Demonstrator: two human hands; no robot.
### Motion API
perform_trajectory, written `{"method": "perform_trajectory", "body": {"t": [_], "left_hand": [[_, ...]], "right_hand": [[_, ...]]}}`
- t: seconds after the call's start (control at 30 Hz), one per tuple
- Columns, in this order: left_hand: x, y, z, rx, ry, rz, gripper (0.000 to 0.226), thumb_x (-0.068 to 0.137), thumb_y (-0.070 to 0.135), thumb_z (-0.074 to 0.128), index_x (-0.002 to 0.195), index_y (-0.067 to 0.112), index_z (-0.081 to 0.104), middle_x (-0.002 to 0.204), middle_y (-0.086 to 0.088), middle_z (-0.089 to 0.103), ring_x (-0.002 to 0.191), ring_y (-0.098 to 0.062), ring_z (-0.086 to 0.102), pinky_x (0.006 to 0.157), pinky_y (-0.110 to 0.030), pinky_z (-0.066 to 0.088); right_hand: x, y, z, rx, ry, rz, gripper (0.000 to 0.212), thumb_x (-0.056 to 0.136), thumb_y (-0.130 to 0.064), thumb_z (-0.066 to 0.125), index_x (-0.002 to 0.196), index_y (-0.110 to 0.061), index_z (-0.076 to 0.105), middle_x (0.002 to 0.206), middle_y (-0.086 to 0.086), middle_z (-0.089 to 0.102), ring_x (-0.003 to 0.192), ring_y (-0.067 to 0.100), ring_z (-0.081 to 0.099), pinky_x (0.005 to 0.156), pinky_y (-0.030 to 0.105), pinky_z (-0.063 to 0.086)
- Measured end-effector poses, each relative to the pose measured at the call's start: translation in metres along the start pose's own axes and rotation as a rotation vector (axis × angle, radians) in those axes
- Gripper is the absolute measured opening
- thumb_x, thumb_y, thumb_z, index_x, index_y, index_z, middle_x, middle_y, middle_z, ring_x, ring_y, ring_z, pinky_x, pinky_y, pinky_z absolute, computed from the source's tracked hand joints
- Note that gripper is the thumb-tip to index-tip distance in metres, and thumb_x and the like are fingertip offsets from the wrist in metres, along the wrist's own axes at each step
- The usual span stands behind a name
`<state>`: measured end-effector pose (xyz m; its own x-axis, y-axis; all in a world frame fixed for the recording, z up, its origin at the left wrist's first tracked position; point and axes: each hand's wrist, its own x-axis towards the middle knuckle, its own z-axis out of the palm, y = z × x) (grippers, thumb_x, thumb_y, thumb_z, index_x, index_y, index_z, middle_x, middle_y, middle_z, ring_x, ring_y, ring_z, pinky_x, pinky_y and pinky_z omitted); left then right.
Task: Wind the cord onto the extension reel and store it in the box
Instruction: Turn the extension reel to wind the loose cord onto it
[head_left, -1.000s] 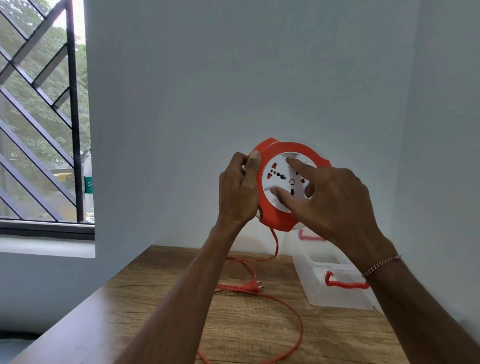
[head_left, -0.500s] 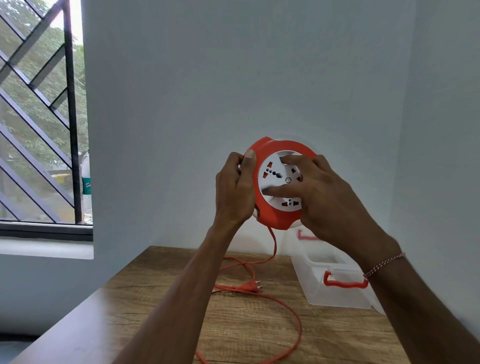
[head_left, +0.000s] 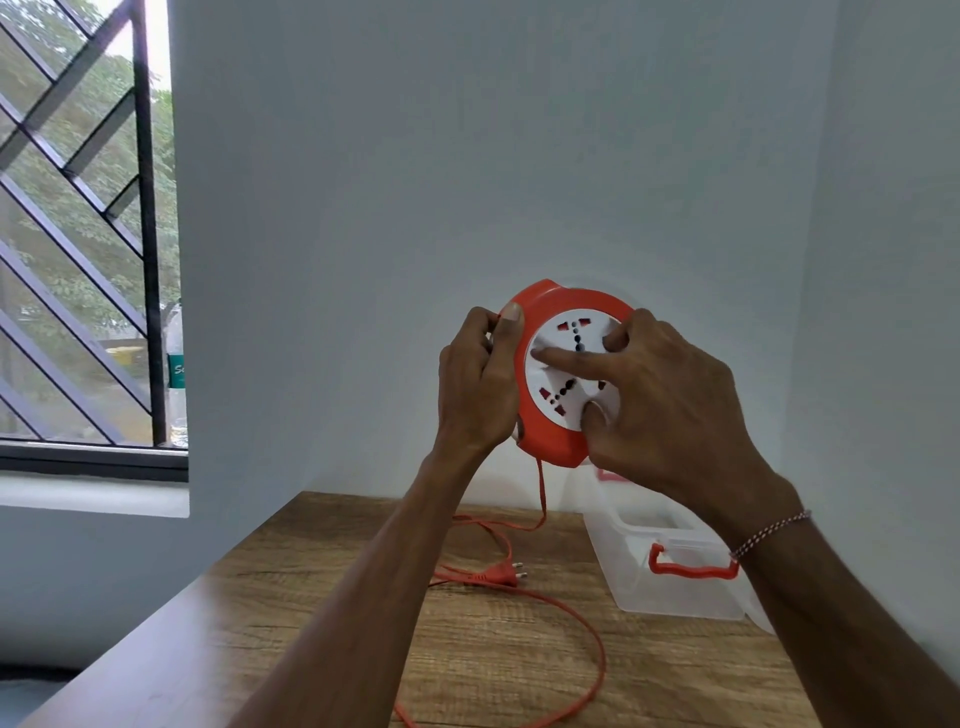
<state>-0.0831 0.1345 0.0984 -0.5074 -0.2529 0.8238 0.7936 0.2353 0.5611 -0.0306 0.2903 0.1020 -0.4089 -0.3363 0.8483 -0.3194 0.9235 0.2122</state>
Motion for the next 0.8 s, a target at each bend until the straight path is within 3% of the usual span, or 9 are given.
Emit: {"method": "perform_trajectory", "body": {"t": [0.17,0.3,0.47,0.63,0.7,0.8], "left_hand": [[0.000,0.000,0.001,-0.009,0.011,0.006,0.034,0.101,0.036,0.043,0.096,0.006,0.058,0.076,0.004,0.067,0.067,-0.013,0.068,0.059,-0.023,0.058],[-0.001,0.002,0.002,-0.011,0.006,0.011,0.029,0.101,0.036,0.042,0.097,0.012,0.057,0.079,0.009,0.066,0.072,-0.012,0.068,0.061,-0.022,0.059],[-0.001,0.002,0.001,-0.024,0.019,-0.005,0.023,0.101,0.037,0.042,0.095,0.020,0.056,0.080,0.009,0.066,0.073,-0.016,0.068,0.065,-0.030,0.061],[0.001,0.003,-0.001,-0.028,0.032,-0.010,0.023,0.101,0.036,0.041,0.094,0.020,0.055,0.079,0.009,0.066,0.073,-0.019,0.068,0.064,-0.027,0.060],[0.001,0.002,0.000,-0.022,0.042,-0.003,0.023,0.101,0.036,0.041,0.094,0.019,0.055,0.078,0.011,0.065,0.073,-0.014,0.067,0.062,-0.021,0.058],[0.001,0.002,0.000,-0.012,0.047,0.014,0.023,0.101,0.035,0.041,0.093,0.019,0.055,0.077,0.012,0.063,0.073,-0.012,0.065,0.061,-0.016,0.056]], "right_hand": [[0.004,0.000,0.002,0.073,0.077,0.153,0.072,0.075,-0.076,0.046,0.132,-0.032,0.052,0.112,0.004,0.070,0.086,0.025,0.069,0.076,0.038,0.056],[0.006,-0.003,0.000,0.139,0.107,0.208,0.078,0.075,-0.078,0.042,0.130,-0.024,0.055,0.111,0.005,0.070,0.082,0.027,0.070,0.076,0.040,0.058],[0.007,0.001,-0.003,0.169,0.127,0.136,0.062,0.079,-0.065,0.052,0.119,-0.019,0.064,0.103,0.006,0.073,0.083,0.026,0.068,0.077,0.035,0.053],[0.009,0.003,-0.009,0.175,0.074,0.043,0.024,0.079,-0.021,0.072,0.103,-0.022,0.072,0.118,0.009,0.065,0.105,0.029,0.056,0.084,0.042,0.053],[0.009,0.000,-0.013,0.162,-0.033,0.031,0.030,0.077,-0.014,0.074,0.103,-0.028,0.071,0.131,0.007,0.057,0.117,0.029,0.048,0.087,0.043,0.050],[0.008,-0.006,-0.018,0.071,-0.175,-0.031,0.050,0.076,-0.023,0.075,0.122,-0.037,0.061,0.146,0.005,0.040,0.130,0.030,0.034,0.099,0.046,0.043]]}}
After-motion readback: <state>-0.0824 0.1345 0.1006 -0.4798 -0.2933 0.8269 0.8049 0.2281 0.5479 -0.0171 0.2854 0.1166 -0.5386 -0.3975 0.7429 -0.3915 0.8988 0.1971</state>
